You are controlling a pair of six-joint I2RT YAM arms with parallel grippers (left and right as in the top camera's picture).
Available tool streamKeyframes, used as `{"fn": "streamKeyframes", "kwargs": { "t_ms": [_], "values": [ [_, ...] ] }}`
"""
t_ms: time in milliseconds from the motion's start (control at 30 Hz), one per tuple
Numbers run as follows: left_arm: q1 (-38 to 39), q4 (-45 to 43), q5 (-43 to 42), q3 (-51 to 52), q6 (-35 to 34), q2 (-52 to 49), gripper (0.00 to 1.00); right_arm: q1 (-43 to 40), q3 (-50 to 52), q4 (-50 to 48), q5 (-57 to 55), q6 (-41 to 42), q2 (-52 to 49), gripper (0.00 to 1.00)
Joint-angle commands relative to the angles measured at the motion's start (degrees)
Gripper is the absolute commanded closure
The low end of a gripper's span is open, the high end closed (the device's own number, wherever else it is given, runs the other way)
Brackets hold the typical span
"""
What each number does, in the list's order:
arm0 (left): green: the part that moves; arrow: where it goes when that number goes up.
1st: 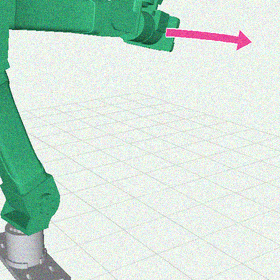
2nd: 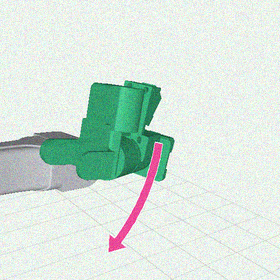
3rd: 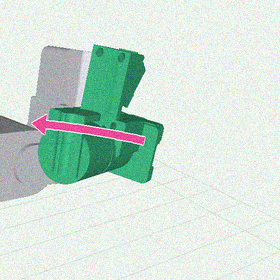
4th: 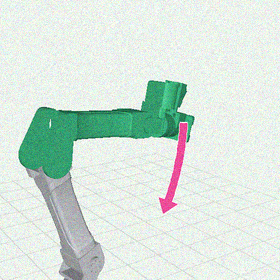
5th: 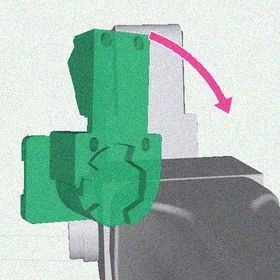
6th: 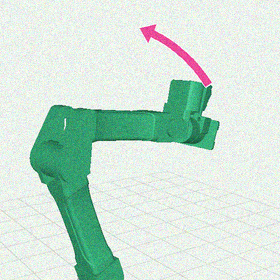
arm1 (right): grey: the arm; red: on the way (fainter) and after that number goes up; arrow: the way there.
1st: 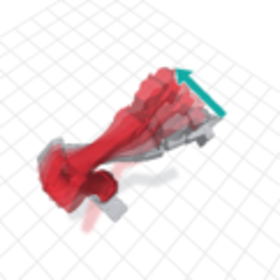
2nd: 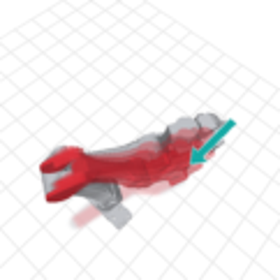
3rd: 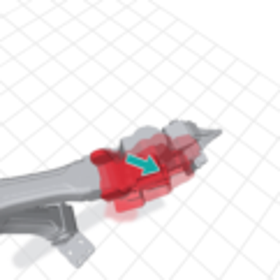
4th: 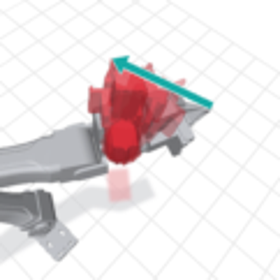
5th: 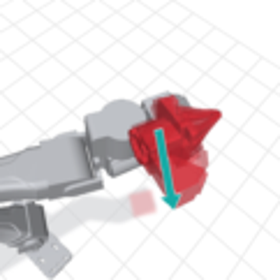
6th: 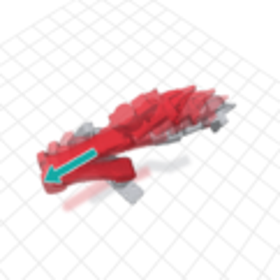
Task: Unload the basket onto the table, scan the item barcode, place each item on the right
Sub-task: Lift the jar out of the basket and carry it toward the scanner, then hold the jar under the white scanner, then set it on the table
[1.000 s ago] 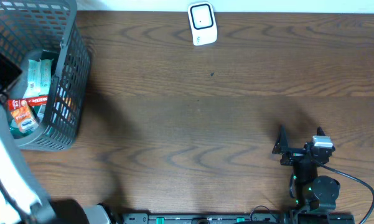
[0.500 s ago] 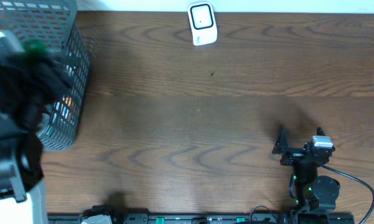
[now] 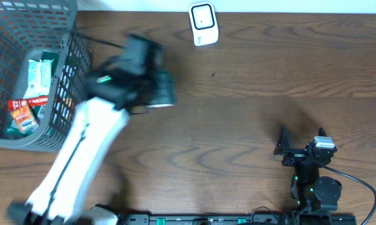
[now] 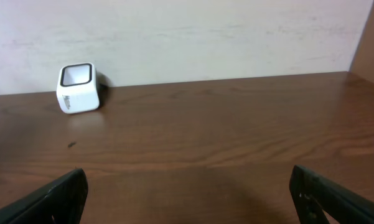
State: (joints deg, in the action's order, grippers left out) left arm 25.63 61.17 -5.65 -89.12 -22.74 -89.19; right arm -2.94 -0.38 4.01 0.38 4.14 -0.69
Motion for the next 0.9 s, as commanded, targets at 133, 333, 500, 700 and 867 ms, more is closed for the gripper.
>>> {"fn": "streamKeyframes", "kwargs": {
  "t_ms": [133,333,500,700,867],
  "values": [
    [10.0,-2.2,0.7,-0.1,-5.0,-14.5,0.39,-0.4,0.1,0.2,-0.1,0.7,0.3,0.01],
    [14.4,-5.2,0.7,-0.1,-11.6,-23.0,0.39,-0.4,0.1,0.2,-0.1,0.7,0.3,0.01],
    [17.0,-8.3,0.7,-0.1,-16.8,-26.8,0.39,-0.4,0.1,0.2,-0.1,0.7,0.3,0.01],
    [20.2,-12.2,0.8,-0.1,-16.8,-30.1,0.39,-0.4,0.1,0.2,-0.1,0.7,0.3,0.01],
    [21.1,-13.8,0.8,-0.1,-16.8,-31.8,0.39,-0.4,0.1,0.2,-0.1,0.7,0.3,0.01]
  ]
}}
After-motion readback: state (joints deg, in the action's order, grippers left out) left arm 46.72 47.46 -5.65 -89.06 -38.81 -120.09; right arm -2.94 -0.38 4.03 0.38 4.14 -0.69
